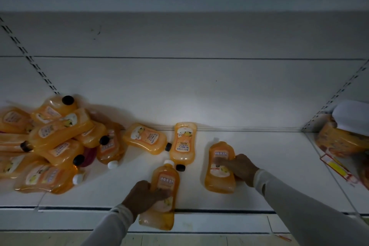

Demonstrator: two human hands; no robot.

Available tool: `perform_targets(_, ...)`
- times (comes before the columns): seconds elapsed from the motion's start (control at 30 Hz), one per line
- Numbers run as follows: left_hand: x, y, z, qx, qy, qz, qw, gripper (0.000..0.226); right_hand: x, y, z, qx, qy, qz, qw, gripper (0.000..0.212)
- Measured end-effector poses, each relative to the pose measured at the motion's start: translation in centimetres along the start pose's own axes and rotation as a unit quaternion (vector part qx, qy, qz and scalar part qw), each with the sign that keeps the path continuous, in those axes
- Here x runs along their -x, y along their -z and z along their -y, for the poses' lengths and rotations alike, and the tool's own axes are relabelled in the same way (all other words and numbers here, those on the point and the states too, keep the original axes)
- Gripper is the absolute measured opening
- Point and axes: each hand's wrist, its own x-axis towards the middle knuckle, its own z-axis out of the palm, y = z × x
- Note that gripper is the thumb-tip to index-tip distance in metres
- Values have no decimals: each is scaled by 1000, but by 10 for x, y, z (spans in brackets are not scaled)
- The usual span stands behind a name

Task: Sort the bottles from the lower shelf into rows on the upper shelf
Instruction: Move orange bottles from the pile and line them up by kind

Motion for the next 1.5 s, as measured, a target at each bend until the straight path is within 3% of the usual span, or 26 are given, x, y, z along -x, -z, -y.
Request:
perform_targets(0.1,9,4,4,-4,-18,19,1000,52,25,-10,2,-11,29,1,1000,36)
perform_targets(0.17,17,2,11,-11,-48,4,999,76,46,-11,4,10,69,14,998,32)
perform_targets(0.23,35,0,15,-10,-81,-18,997,83,75,-11,10,27,97,21,995,34)
perform_targets(0.47,161,12,-26,33,-207,-22,978,78,207,24,43,29,175,8,984,51)
perform_targets(0.67,316,24,-88,32,-319,-80,944,41,351,83,93,37,271,12,962,54)
perform_targets(0.83,423,32,-148,86,-397,-131,904,43,453,132,164,31,376,-19,926,48)
perform_targets(1.03,500,63,-191,114,-470,-181,856,45,535,152,232,32,466,-44,883,53)
perform_targets(1.13,524,86,-193,119,-496,-200,836,46,556,143,256,36,494,-50,867,44)
perform_targets(1.27,543,132,-178,129,-513,-219,820,58,564,109,292,51,517,-38,854,50)
perform_targets(1.5,567,257,-101,137,-510,-290,798,58,570,-28,374,67,564,8,823,57)
